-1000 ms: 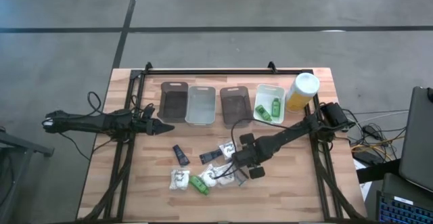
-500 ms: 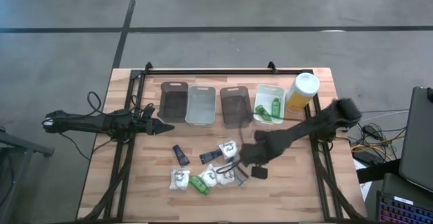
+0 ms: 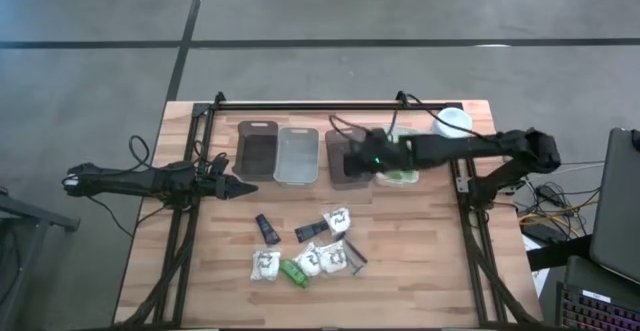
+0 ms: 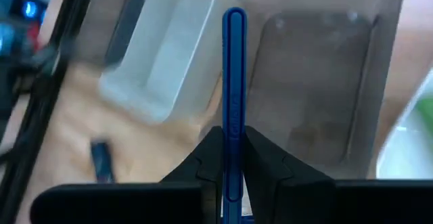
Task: Pick & Place Travel size toiletries
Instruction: Put the blue razor into the right black bin
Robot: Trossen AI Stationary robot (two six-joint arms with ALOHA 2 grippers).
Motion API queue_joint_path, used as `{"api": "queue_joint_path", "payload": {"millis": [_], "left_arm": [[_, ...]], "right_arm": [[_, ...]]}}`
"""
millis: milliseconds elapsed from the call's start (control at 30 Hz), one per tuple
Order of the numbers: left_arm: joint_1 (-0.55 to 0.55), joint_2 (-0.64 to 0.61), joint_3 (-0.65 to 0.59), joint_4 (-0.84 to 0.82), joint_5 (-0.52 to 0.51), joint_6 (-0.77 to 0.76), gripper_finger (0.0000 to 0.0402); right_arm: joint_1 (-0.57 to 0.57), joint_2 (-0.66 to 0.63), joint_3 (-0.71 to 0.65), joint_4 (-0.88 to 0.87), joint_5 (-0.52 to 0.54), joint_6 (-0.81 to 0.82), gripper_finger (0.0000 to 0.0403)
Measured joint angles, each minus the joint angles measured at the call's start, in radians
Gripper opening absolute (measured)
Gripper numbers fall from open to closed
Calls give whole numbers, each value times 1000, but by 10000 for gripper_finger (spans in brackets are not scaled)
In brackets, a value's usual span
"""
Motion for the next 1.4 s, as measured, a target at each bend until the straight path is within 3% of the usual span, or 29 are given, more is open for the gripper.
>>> {"api": "queue_joint_path", "payload": {"millis": [200, 433, 633, 833, 1067, 1233, 1400], "left_arm": [[0, 0, 0, -1, -1, -4, 209], [0, -1, 0, -1, 0, -3, 209], [0, -1, 0, -1, 1, -3, 209], [0, -1, 0, -1, 21, -3, 209], [0, -1, 0, -1, -1, -9, 209], [0, 0, 0, 3, -52, -63, 209], [-1, 8, 0, 16, -66, -166, 209]], "right_arm": [[-112, 100, -11, 14, -56, -21, 33], [-134, 233, 54, 24, -38, -81, 51], [-139, 305, 77, 23, -32, -126, 121], [-126, 278, 85, 20, -32, -139, 209], [-7, 130, 85, 6, 36, -258, 273], [123, 61, 84, -110, 89, -255, 286], [282, 41, 76, -207, 74, -219, 286]]}}
